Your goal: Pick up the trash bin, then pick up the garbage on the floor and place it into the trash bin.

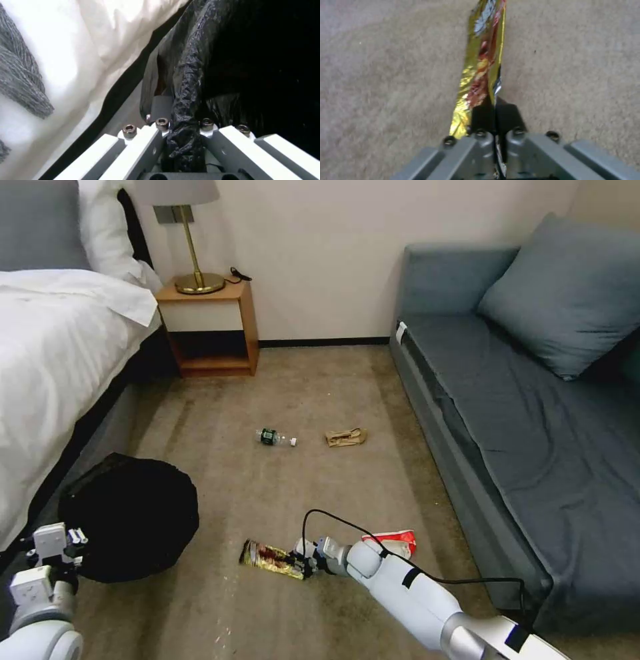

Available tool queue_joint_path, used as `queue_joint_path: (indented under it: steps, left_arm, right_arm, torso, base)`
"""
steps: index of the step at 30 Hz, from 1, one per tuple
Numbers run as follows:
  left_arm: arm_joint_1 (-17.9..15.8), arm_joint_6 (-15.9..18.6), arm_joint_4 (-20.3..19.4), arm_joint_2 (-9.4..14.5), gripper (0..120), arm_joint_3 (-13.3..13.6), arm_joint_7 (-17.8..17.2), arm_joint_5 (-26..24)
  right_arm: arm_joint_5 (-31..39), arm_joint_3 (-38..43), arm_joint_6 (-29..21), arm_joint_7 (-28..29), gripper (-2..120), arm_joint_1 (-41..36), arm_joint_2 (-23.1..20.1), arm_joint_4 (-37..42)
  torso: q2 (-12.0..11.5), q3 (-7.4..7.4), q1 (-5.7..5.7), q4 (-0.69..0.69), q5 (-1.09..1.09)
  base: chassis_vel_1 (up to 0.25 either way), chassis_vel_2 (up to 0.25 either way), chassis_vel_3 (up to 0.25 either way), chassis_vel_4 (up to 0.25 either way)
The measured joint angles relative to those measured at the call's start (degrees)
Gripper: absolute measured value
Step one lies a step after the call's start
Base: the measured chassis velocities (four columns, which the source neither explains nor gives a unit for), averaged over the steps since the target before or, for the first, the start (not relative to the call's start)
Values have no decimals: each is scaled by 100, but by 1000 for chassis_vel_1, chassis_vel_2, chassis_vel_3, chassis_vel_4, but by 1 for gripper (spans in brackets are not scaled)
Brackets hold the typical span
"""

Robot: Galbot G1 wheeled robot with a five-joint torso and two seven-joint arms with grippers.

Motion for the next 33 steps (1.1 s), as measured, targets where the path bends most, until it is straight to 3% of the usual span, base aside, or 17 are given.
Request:
queue_joint_path:
  steps: [11, 17, 33]
  left_arm:
    - [-1, -2, -41, -43, 2, 57, -3, 13]
    - [37, -2, -96, -95, 2, 67, -7, 23]
    - [5, 6, -176, -371, 2, 355, -40, 241]
  right_arm:
    - [36, 208, -1, 14, 0, -118, -24, 219]
    - [532, 518, 4, 102, 0, -153, -39, 588]
    - [2671, 567, -276, 747, 0, -170, -107, 3244]
  torso:
    - [0, 0, 0, 0, 0]
    - [0, 0, 0, 0, 0]
    - [0, 0, 0, 0, 0]
  base:
    - [0, 0, 0, 0]
    - [0, 0, 0, 0]
    - [0, 0, 0, 0]
